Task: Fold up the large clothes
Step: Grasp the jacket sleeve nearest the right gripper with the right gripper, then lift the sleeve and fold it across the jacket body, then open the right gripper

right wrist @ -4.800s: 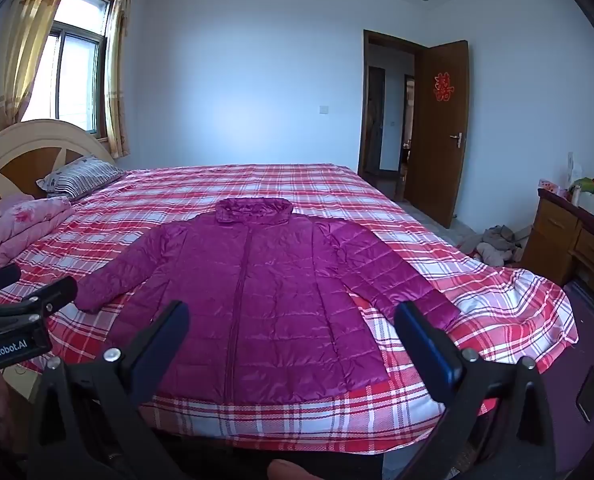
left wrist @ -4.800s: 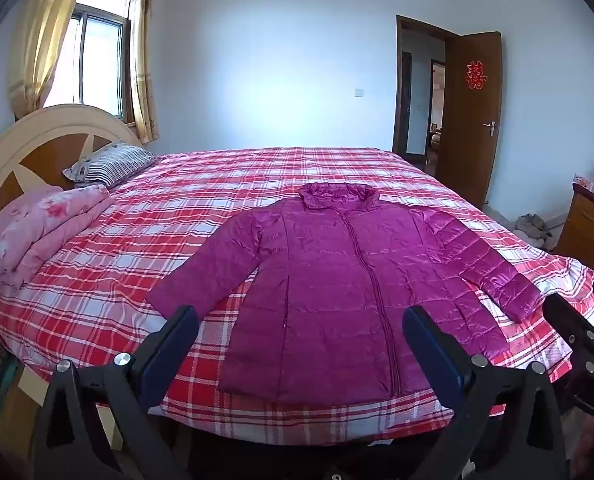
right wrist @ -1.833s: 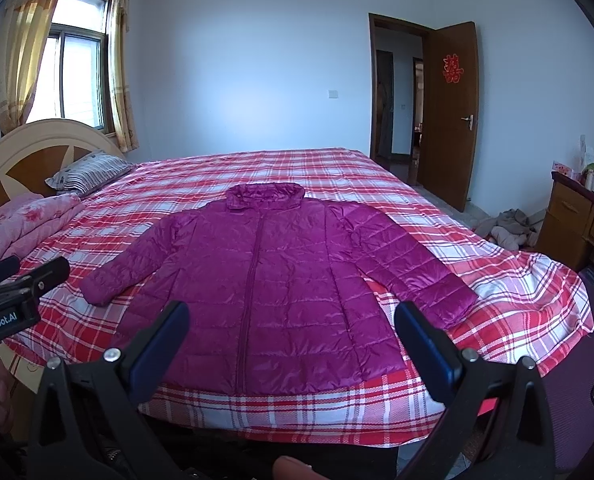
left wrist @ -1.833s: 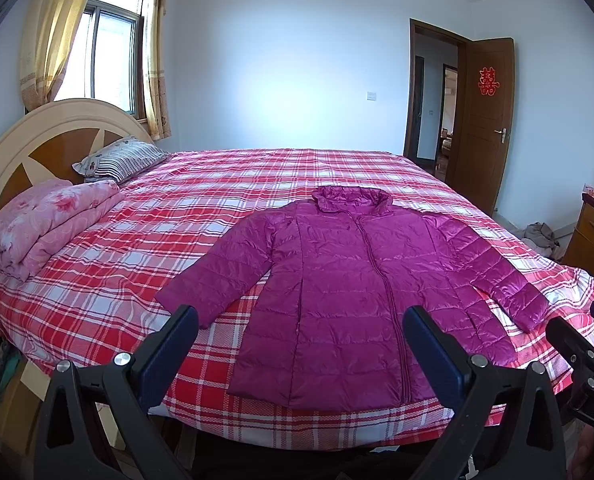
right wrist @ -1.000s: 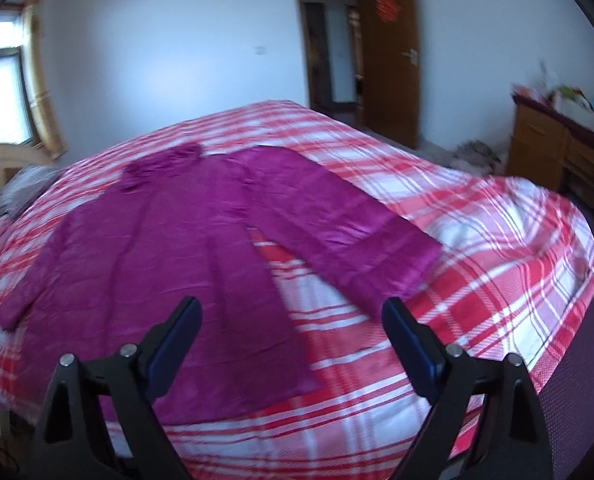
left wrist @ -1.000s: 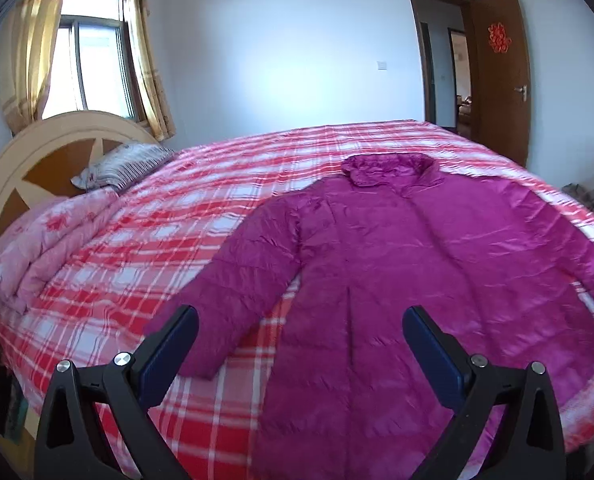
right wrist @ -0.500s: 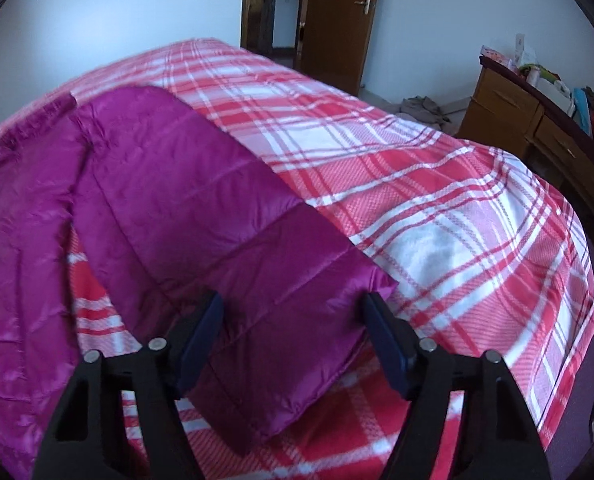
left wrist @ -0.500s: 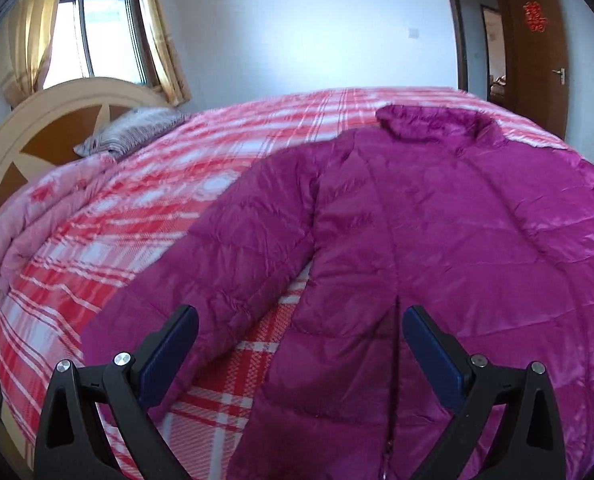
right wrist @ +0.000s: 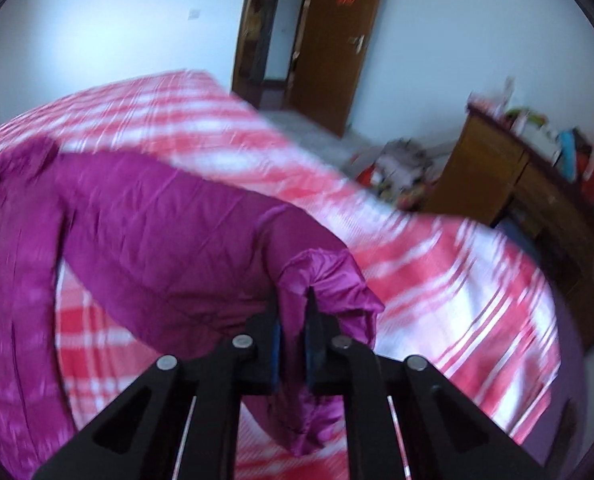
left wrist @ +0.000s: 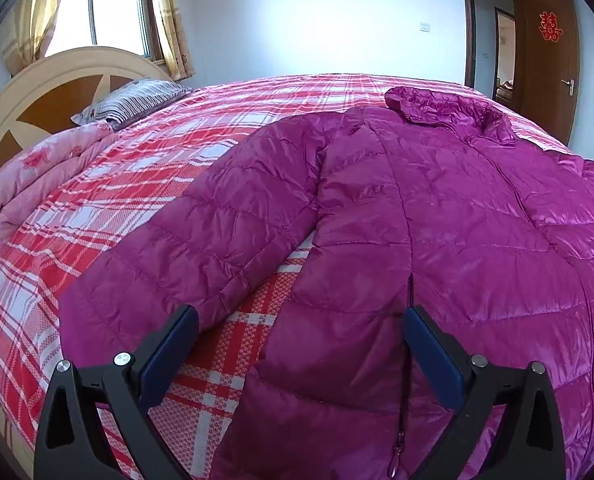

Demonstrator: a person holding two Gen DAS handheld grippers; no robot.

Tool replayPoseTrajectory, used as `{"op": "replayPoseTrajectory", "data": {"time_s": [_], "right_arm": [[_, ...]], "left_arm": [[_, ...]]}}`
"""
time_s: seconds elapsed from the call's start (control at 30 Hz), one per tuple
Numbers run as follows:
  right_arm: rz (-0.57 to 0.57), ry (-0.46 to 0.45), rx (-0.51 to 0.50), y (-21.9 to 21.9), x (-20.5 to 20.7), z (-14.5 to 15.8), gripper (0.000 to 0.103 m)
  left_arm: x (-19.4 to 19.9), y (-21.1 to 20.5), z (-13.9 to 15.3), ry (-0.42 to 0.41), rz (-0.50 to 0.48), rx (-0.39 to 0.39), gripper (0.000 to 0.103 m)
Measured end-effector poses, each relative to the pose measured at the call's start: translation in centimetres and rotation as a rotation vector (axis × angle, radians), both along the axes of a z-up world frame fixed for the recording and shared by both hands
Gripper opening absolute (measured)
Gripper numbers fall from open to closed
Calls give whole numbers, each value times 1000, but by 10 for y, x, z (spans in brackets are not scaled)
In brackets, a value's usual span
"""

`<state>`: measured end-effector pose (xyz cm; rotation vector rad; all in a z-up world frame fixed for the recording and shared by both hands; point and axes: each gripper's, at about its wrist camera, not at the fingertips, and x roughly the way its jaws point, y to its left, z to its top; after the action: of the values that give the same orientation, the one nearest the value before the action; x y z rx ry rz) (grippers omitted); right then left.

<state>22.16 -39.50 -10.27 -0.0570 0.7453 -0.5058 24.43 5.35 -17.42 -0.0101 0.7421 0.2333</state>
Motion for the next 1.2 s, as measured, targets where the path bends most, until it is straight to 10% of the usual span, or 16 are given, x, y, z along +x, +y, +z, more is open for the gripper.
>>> {"op": "replayPoseTrajectory", "data": {"time_s": [0.43,1.2], "right_arm": [[218,-181,-333,113,46,111,10],[601,-116,-443,283,81,58,10]], "left_arm": [[-16,-5,20,-50,-41,-46,102],[-23,23,16,-52,-8,-94,102]]}}
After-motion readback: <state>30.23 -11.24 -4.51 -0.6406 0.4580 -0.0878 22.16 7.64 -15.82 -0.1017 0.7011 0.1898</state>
